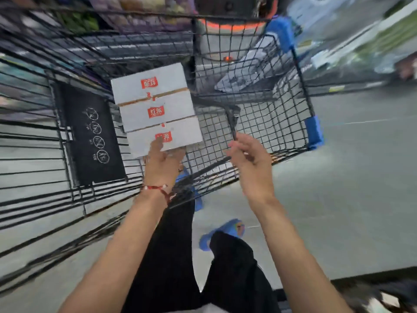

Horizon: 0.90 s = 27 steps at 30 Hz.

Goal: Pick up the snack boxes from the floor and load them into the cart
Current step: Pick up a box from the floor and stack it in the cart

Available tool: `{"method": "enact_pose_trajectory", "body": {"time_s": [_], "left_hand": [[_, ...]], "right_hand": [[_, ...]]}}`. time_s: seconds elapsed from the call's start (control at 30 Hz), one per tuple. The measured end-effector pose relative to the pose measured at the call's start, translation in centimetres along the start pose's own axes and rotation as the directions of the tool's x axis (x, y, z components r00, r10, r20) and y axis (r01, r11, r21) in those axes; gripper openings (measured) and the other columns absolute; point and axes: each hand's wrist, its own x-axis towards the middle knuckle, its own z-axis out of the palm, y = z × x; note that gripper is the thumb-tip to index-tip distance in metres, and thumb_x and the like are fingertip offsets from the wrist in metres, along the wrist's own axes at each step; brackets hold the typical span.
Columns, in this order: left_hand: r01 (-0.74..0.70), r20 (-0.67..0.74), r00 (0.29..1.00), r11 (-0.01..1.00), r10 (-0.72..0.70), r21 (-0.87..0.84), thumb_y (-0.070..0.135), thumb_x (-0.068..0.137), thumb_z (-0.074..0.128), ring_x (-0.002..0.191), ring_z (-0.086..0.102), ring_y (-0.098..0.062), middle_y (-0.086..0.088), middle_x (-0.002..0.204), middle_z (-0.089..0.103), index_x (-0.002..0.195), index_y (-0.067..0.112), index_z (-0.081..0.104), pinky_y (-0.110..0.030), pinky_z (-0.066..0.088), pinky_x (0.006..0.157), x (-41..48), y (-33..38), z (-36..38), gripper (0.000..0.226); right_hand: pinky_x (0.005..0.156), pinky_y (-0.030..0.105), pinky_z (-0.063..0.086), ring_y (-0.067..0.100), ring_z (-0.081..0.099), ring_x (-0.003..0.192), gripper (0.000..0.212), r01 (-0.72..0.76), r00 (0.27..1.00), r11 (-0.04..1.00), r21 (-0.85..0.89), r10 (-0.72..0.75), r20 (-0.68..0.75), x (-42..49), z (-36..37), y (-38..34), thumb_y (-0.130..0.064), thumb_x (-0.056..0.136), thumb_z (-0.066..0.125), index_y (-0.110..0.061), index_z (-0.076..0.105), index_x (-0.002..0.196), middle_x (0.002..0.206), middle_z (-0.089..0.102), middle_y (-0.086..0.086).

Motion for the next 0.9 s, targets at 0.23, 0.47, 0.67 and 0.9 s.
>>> {"method": "enact_pose_trajectory", "body": {"time_s": [0.23,0.47,0.67,0.9], "left_hand": [[-0.141,0.15,0.978,0.99,0.142,-0.017,0.012,0.098,0.059,0.11,0.059,-0.007,0.002,0.133,0.059,0.118,0.029,0.059,-0.036,0.045,0.105,-10.9,1.5,4.3,0.026],[-0.308,0.409,0.881,0.945,0.24,0.109,0.006,0.097,0.059,0.116,0.056,-0.012,0.002,0.123,0.061,0.121,0.018,0.061,-0.041,0.044,0.11,-20.1,2.6,12.8,0.026],[-0.385,0.594,0.774,0.908,0.22,0.165,0.0,0.096,0.056,0.108,0.057,-0.01,-0.007,0.127,0.064,0.128,0.006,0.061,-0.022,0.046,0.077,-24.5,3.8,21.2,0.033],[-0.439,0.773,0.624,0.871,0.119,0.221,0.003,0.095,0.058,0.105,0.061,-0.013,0.002,0.117,0.068,0.114,0.021,0.063,-0.028,0.047,0.082,-26.1,6.9,32.7,0.026]], "right_hand": [[0.101,0.035,0.055,0.018,0.071,0.106,0.026,0.049,0.994,0.985,0.164,-0.032,-0.105,-6.5,-10.1,-0.4,-0.009,0.099,0.066,-0.024,0.069,0.119,0.109,0.075,-0.001],[0.084,0.025,0.051,0.01,0.068,0.082,0.024,0.059,0.956,0.933,0.356,0.05,-0.29,-10.8,-20.6,2.4,0.0,0.097,0.063,-0.02,0.069,0.109,0.102,0.073,0.007],[0.088,0.028,0.052,0.019,0.068,0.093,0.024,0.082,0.896,0.874,0.479,0.147,-0.42,-13.0,-27.8,3.6,0.001,0.097,0.06,-0.016,0.068,0.113,0.105,0.073,0.009],[0.092,0.03,0.052,0.016,0.07,0.092,0.021,0.12,0.812,0.836,0.535,0.228,-0.537,-11.3,-35.6,2.5,-0.008,0.099,0.061,-0.026,0.068,0.108,0.115,0.074,0.013]]}}
